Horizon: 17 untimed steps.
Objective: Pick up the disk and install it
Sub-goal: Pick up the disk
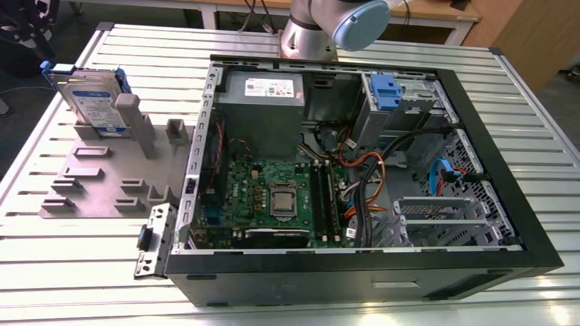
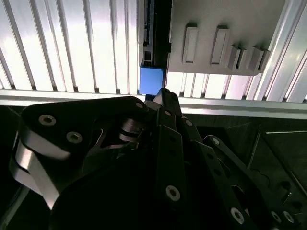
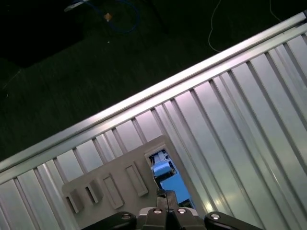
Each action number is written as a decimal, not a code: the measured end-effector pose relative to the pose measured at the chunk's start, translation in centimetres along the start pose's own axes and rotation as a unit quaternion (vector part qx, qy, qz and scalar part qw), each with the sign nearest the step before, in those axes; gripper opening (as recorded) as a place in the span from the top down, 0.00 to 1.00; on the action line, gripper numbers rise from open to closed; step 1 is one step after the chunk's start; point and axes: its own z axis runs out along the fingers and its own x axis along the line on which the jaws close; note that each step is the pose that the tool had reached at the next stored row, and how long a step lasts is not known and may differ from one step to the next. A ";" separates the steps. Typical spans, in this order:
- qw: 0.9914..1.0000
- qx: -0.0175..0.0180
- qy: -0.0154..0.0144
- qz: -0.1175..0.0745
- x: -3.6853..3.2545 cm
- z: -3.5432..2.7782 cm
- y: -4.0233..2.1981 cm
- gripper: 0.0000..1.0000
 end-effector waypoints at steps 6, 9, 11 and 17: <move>0.999 0.000 0.001 -0.036 0.00 0.02 0.00 0.89; 0.999 0.000 0.002 -0.050 0.00 0.02 0.00 0.89; 0.998 0.000 0.003 -0.063 0.00 0.03 0.00 0.89; 0.996 0.000 0.004 -0.084 0.00 0.03 0.00 0.89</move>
